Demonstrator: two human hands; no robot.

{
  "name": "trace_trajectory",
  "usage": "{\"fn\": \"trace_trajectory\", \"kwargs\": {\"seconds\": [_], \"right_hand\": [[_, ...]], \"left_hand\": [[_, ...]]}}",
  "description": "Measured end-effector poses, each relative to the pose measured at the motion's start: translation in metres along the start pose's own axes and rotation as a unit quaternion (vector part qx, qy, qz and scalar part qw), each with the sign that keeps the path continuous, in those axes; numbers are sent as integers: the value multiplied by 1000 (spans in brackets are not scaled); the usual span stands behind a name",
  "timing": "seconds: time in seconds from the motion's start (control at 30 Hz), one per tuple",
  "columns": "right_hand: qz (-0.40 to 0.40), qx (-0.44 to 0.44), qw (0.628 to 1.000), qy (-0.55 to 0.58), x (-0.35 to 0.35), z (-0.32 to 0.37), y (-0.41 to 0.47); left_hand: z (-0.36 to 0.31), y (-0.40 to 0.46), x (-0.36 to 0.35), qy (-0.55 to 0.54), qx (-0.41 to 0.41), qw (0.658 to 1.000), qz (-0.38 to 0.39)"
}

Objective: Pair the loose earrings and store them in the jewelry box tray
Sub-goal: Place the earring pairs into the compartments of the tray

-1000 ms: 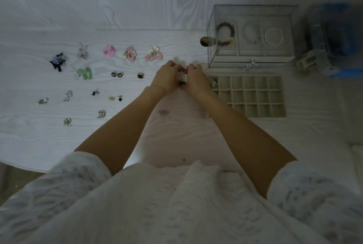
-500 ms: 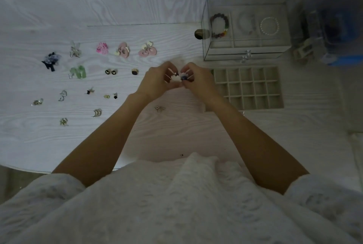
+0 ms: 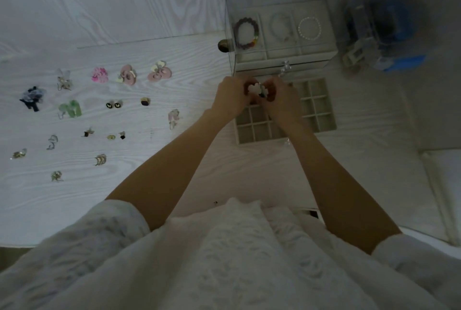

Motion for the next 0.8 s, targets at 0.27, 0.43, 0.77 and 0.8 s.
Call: {"fn": "trace_trajectory", "kwargs": {"seconds": [0.27, 0.43, 0.77, 0.8], "right_hand": [[-2, 41, 997, -61, -1, -3, 1], [19, 79, 988, -131, -8, 0, 2], [-74, 76, 986, -126, 2, 13, 4], [-72, 87, 984, -135, 1, 14, 2]], "left_hand": [[1, -4, 4, -3, -33, 999, -13], [8, -7, -4, 76, -56, 995, -13], [10, -8, -2, 73, -57, 996, -13], [9, -7, -2, 75, -57, 995, -16]]}}
Point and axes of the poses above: each hand's wrist, its own y-axis towards the middle knuckle, its own x-axis out of the back of the hand, z = x × y, the point moved 6 cm from there along y, towards the middle knuckle, and after that the axes turned 6 degrees about -z, right-handed, at the moved point
